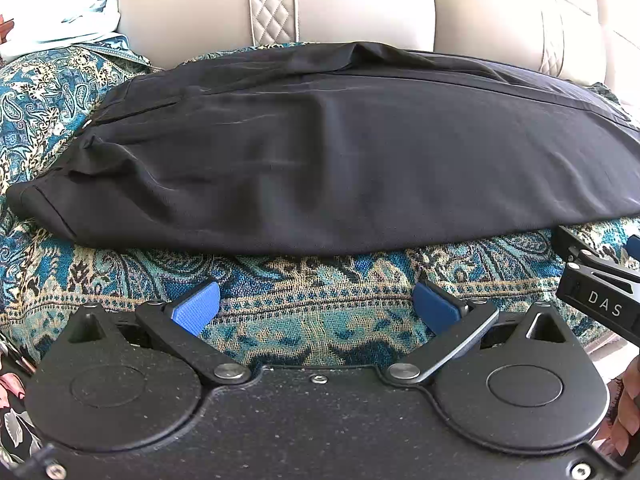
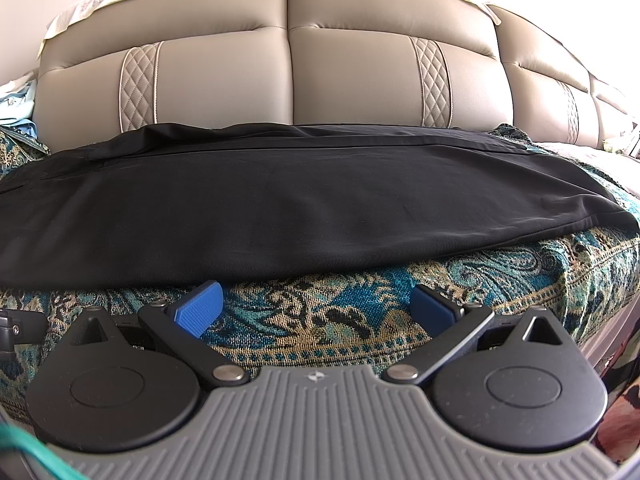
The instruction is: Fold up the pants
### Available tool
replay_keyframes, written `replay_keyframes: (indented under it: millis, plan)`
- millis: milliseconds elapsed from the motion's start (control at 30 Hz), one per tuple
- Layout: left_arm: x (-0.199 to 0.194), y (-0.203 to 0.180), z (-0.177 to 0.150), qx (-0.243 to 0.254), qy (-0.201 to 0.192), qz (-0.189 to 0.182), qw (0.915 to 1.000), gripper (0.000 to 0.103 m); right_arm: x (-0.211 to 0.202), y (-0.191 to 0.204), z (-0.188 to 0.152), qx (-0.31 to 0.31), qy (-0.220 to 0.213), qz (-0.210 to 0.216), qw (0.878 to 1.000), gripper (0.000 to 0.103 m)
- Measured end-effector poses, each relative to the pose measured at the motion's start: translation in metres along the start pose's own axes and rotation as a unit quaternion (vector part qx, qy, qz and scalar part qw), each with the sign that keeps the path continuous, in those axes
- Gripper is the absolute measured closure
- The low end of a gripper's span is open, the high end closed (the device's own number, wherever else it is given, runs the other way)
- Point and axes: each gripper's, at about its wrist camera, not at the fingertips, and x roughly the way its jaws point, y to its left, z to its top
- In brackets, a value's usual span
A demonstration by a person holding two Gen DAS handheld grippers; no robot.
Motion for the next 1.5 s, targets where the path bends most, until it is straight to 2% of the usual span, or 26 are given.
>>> replay_keyframes:
  millis: [800,1000,1100,1200,1300,1400,1500]
  plan:
    - [0.0,0.0,0.0,-0.001,0.001,0.0,1.0,0.0,0.005,0.003,-0.001,-0.001,0.002,0.003,1.0,0.0]
    - [0.004,0.003,-0.008,-0.004,0.008,0.001,1.0,0.0,0.008,0.004,0.003,-0.005,0.009,0.007,1.0,0.0]
    - [0.006,0.007,0.0,-0.007,0.037,-0.004,0.9993,0.0,0.009,0.004,0.004,-0.005,0.011,0.007,1.0,0.0]
    - [0.007,0.014,0.018,-0.013,0.049,-0.014,0.9986,0.0,0.011,0.002,0.014,-0.016,0.031,0.011,0.999,0.0]
    - [-0.009,0.034,0.039,-0.023,0.022,-0.02,0.9993,0.0,0.012,0.0,0.03,-0.024,0.04,0.014,0.999,0.0]
    - [-0.019,0.058,0.066,-0.034,-0.01,-0.018,0.9992,0.0,0.008,-0.001,0.048,-0.023,0.011,0.004,1.0,0.0]
    - [-0.014,0.087,0.106,-0.058,-0.019,0.009,0.9981,0.0,0.016,0.004,0.076,-0.034,0.007,0.022,0.999,0.0]
